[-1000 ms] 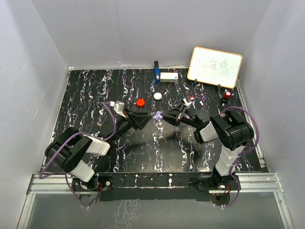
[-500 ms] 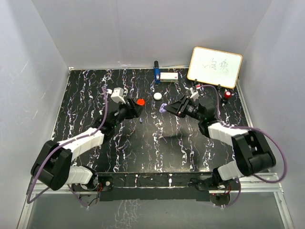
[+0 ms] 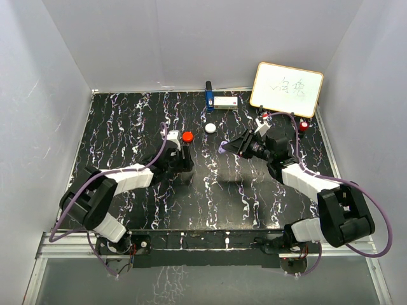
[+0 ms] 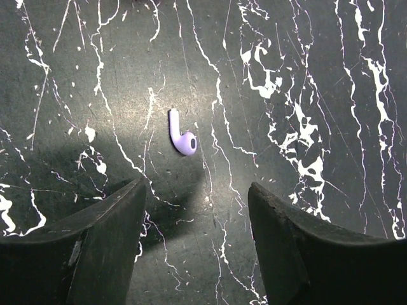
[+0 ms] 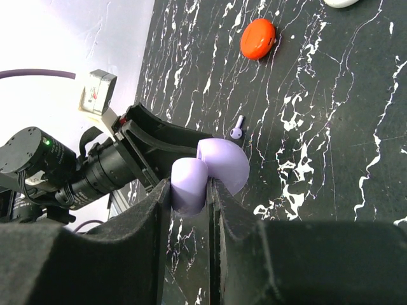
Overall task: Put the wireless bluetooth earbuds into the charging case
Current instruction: Pick up the earbud from the center of the board.
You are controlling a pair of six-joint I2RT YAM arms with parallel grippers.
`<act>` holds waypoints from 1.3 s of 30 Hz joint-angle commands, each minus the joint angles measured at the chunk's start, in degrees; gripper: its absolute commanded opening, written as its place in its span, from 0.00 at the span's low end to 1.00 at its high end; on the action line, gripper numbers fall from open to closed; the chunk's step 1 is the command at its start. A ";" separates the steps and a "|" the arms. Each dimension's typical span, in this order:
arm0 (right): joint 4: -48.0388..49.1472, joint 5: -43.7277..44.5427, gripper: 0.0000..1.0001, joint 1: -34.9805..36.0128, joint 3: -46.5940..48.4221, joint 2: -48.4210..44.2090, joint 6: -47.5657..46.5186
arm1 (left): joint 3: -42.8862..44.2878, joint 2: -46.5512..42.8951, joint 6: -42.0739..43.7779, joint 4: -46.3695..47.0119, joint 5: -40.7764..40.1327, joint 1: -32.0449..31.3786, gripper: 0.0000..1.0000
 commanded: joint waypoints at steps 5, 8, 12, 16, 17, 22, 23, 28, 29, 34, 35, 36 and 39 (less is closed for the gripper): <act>1.61 0.73 0.00 -0.01 0.38 -0.89 -1.57 | 0.16 2.51 0.78 3.33 -0.99 -0.08 0.64; 1.73 0.69 0.00 -0.01 0.36 -0.79 -1.53 | 0.47 3.93 0.76 4.30 -0.52 -0.09 0.64; 1.82 0.72 0.00 -0.01 0.25 -0.64 -1.49 | 0.91 5.65 0.63 5.67 0.05 -0.08 0.64; 1.99 0.82 0.00 -0.03 0.13 -0.45 -1.43 | 2.01 6.90 0.48 6.26 0.98 -0.08 0.64; 2.06 0.82 0.00 -0.02 0.08 -0.44 -1.36 | 2.35 7.28 0.33 6.38 1.45 -0.08 0.64; 2.36 0.81 0.00 -0.01 0.02 -0.27 -1.35 | 3.52 8.96 -0.35 6.59 2.47 -0.67 0.64; 2.35 0.82 0.00 -0.01 -0.01 -0.27 -1.33 | 3.68 9.16 -0.48 6.66 2.53 -0.84 0.64; 2.56 0.81 0.00 -0.07 0.07 -0.27 -1.24 | 4.51 9.80 -0.84 6.47 2.74 -2.10 0.64; 2.64 0.82 0.00 -0.02 0.11 -0.19 -1.18 | 4.65 9.98 -0.88 6.40 2.74 -2.37 0.64; 2.89 0.74 0.00 -0.01 0.08 -0.02 -1.09 | 5.44 10.68 -1.56 6.05 2.88 -3.73 0.64; 2.88 0.73 0.00 -0.07 0.08 -0.01 -1.02 | 5.68 10.77 -1.73 5.79 2.97 -4.03 0.64; 2.95 0.59 0.00 -0.02 0.11 0.00 -0.95 | 5.90 10.92 -1.84 5.42 2.91 -4.37 0.64; 2.98 0.62 0.00 -0.11 0.18 -0.08 -0.98 | 6.34 10.84 -2.16 4.35 2.41 -5.35 0.64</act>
